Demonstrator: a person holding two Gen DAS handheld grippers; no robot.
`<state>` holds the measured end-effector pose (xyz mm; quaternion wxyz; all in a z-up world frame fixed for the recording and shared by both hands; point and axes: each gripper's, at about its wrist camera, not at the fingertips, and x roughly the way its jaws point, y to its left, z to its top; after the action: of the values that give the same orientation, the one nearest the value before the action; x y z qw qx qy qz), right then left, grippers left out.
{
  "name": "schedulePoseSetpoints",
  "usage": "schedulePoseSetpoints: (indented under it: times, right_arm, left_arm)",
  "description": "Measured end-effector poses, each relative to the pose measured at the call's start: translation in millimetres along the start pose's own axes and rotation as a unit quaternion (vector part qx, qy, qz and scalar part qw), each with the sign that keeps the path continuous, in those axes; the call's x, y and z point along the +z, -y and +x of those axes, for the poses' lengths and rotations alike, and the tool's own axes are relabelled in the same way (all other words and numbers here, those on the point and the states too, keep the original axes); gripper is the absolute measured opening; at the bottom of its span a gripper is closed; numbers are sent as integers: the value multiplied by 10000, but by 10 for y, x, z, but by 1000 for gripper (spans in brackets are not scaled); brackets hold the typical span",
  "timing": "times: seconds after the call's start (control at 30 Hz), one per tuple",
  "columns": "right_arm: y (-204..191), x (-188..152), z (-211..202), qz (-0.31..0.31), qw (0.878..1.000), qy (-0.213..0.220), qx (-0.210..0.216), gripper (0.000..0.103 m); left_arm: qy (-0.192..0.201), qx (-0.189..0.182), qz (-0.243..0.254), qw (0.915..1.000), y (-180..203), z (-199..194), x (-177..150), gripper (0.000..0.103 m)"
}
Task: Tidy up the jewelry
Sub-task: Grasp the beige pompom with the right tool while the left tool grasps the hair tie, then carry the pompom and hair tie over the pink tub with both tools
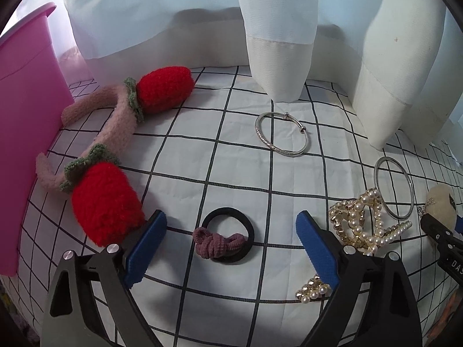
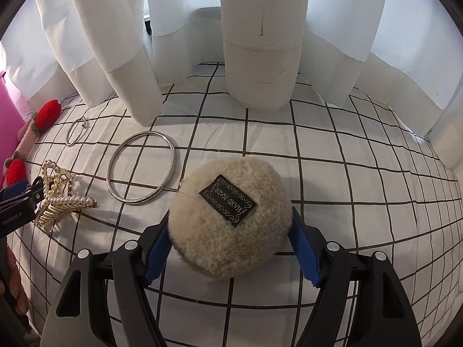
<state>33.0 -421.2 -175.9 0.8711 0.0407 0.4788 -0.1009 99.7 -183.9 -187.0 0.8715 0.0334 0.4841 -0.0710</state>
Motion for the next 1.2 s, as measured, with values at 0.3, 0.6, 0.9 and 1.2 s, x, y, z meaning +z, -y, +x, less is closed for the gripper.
schedulePoseSetpoints:
  times: [0.3, 0.6, 0.9, 1.2]
  right_arm:
    - [-25, -44, -39, -66, 9999, 67, 42, 62]
    - [-14, -126, -106, 4, 9996, 113, 248, 58]
    - [89, -192, -443, 66, 9987, 238, 439, 58]
    - [74, -146, -989, -202, 9956, 550, 737, 58]
  left_arm:
    - [71, -44, -29, 10000, -29, -132, -39, 38]
    - [-45, -180, -161, 9997, -117, -230, -120, 11]
    - [118, -228, -75, 9996, -42, -580, -209, 9]
    - [429, -281, -181, 9985, -42, -1165, -174, 9]
